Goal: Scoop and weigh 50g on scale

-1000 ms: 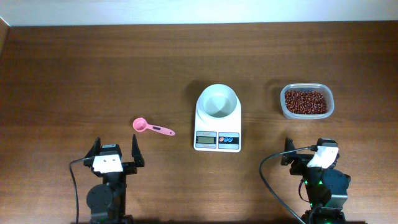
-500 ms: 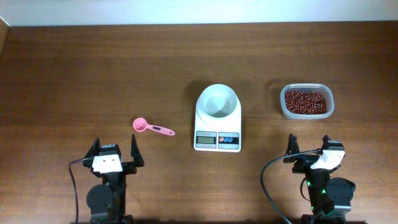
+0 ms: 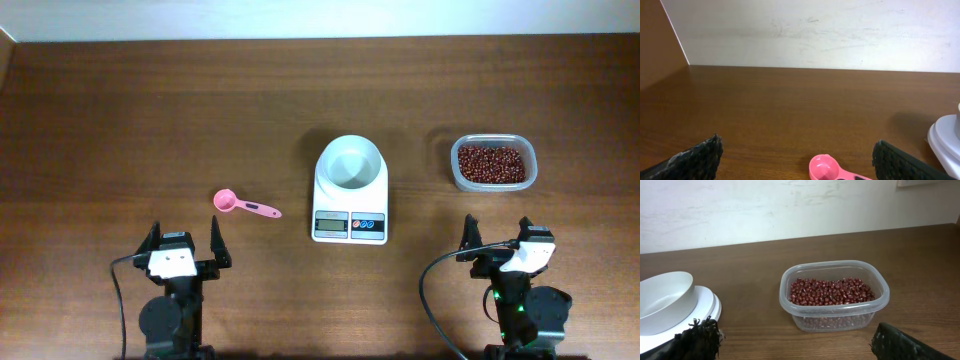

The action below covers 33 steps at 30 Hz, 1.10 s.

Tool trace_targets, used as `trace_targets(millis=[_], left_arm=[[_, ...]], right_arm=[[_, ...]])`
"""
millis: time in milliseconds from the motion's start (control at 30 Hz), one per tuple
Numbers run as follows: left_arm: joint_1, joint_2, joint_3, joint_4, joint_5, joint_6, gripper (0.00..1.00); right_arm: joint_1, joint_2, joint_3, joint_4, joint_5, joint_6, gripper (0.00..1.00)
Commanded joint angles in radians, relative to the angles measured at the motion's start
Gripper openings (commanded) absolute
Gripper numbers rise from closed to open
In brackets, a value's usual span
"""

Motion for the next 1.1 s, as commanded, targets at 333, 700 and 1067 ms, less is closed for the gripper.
trace_targets(millis=[333, 700, 1067], left_arm=[[-0.004, -0.01, -0.008, 0.0, -0.01, 0.005, 0.99], [-0.004, -0.01, -0.008, 0.001, -0.01, 0.004, 0.99], [-0.004, -0.01, -0.008, 0.0, -0.01, 0.005, 0.99]], right_arm=[[0.006, -0.01, -0.005, -0.007, 0.013, 0.007, 0.99], [0.006, -0.022, -0.005, -0.007, 0.013, 0.007, 0.99], [0.006, -0.08, -0.005, -0.006, 0.013, 0.007, 0.99]])
